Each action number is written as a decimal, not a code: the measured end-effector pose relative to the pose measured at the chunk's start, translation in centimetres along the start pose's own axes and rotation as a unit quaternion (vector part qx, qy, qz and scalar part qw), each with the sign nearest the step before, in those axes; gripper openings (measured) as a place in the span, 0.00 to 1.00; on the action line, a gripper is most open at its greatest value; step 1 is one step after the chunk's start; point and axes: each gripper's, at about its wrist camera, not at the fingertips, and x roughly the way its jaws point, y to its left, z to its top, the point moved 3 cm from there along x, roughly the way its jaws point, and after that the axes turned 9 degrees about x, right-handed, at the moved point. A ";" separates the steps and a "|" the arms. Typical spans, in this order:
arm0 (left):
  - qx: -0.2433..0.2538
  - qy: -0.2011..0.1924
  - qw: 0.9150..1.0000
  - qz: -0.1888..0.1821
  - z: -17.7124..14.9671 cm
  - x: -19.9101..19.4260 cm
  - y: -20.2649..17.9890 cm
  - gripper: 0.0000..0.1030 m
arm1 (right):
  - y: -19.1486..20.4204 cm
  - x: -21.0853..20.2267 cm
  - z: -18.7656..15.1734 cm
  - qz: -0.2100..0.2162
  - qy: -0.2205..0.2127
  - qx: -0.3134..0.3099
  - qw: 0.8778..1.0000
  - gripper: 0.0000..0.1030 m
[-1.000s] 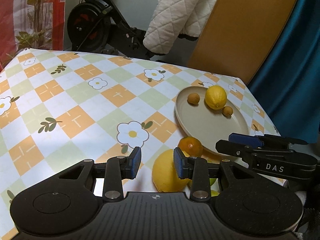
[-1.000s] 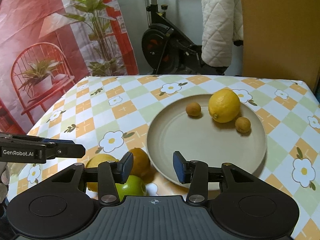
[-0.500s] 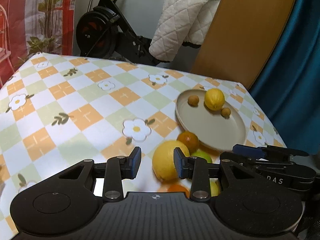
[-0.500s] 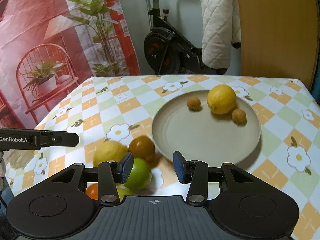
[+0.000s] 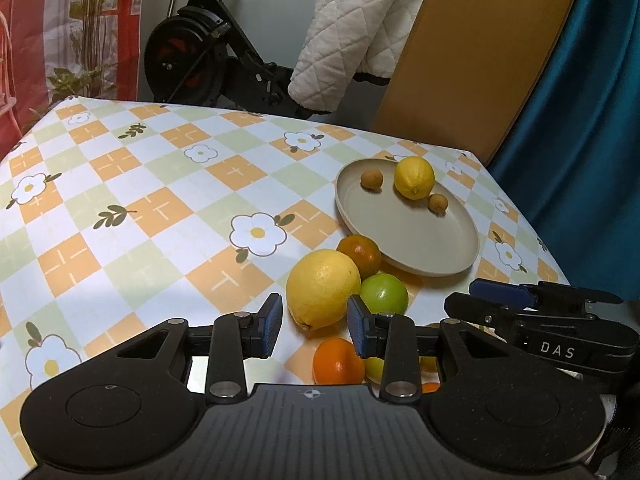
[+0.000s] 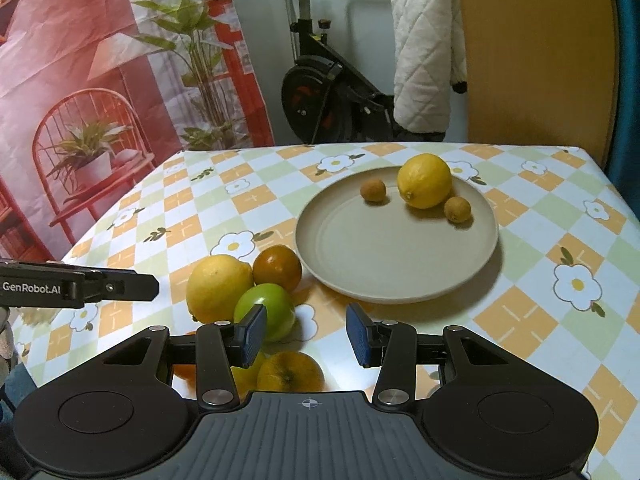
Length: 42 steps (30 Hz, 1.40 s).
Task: Organize fruits
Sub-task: 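Close the left tool on the mandarin orange and lift it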
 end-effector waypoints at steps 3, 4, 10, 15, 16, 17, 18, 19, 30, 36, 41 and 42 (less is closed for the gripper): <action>-0.001 0.004 1.000 -0.005 -0.3 0.1 -0.1 0.36 | 0.4 0.0 0.0 0.002 0.002 -0.007 1.000 0.40; -0.001 0.005 1.000 -0.006 -0.4 0.1 -0.2 0.36 | 0.5 0.0 0.0 0.002 0.003 -0.009 1.000 0.40; 0.012 0.011 1.000 -0.023 -0.6 0.6 -1.5 0.36 | 0.4 -0.2 -0.7 -0.001 0.014 -0.013 1.000 0.40; 0.028 0.012 0.999 -0.039 -0.5 1.1 -2.6 0.36 | 0.2 -0.2 -1.9 -0.004 0.034 -0.027 0.999 0.40; 0.030 0.013 0.999 -0.042 -0.4 1.2 -2.8 0.36 | 0.2 -0.1 -2.1 -0.003 0.037 -0.027 0.999 0.40; 0.032 0.014 0.998 -0.044 -0.4 1.4 -3.0 0.36 | 0.2 -0.1 -2.3 -0.002 0.041 -0.028 0.999 0.40; 0.035 0.014 0.998 -0.045 -0.4 1.5 -3.2 0.36 | 0.2 0.0 -2.4 -0.001 0.044 -0.028 0.999 0.41; 0.038 0.015 0.998 -0.047 -0.4 1.7 -3.4 0.36 | 0.2 0.1 -2.5 -0.001 0.046 -0.029 0.999 0.41; 0.088 0.020 0.993 -0.072 -0.1 3.3 -6.3 0.36 | -0.5 1.5 -3.6 0.013 0.070 -0.014 0.997 0.40; 0.119 0.039 0.988 -0.092 0.1 4.8 -8.3 0.36 | -0.9 1.4 -3.6 0.021 0.062 -0.012 0.998 0.36; 0.123 0.057 0.986 -0.094 0.1 6.1 -8.6 0.36 | -1.1 1.5 -3.5 0.026 0.056 -0.010 0.998 0.36; 0.123 0.058 0.986 -0.096 0.1 6.2 -8.6 0.36 | -1.1 1.5 -3.5 0.026 0.055 -0.010 0.998 0.36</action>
